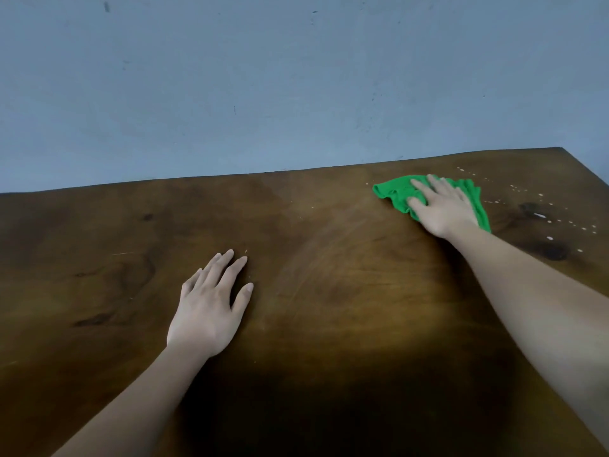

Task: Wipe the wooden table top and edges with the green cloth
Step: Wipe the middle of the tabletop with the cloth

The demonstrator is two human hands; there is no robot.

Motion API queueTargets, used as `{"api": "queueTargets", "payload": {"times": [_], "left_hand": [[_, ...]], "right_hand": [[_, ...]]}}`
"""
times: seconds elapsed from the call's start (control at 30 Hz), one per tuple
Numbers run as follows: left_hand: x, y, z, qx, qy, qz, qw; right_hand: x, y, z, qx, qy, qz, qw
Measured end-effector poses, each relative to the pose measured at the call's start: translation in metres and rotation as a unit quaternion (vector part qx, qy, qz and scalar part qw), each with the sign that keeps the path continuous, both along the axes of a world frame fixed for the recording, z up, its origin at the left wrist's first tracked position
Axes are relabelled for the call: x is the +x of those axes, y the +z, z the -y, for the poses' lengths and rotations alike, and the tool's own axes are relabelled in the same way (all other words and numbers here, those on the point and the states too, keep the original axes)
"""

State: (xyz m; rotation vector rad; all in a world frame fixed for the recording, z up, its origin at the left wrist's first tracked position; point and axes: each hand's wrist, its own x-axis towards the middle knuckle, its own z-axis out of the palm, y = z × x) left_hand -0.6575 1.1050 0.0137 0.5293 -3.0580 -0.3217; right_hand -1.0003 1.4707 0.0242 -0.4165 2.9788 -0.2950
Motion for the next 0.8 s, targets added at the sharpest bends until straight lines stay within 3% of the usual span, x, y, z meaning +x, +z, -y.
{"api": "queueTargets", "payload": {"times": [0.13,0.27,0.53,0.67,0.8], "left_hand": [[0.0,0.0,0.0,0.003,0.0,-0.002,1.0],[0.0,0.001,0.0,0.002,0.002,-0.005,1.0],[-0.001,0.001,-0.001,0.004,0.0,-0.001,1.0],[0.001,0.002,-0.002,0.003,-0.002,-0.009,1.0],[-0.001,0.005,-0.002,0.006,0.0,0.001,1.0]], "right_hand": [[-0.012,-0.001,0.025,-0.001,-0.085,0.02,0.996],[-0.008,0.002,0.081,0.011,-0.055,0.02,0.998],[0.072,0.005,0.244,0.02,0.134,0.011,0.991],[0.127,0.005,0.307,0.022,0.284,0.015,0.959],[0.125,0.003,0.317,0.016,0.386,0.015,0.922]]}}
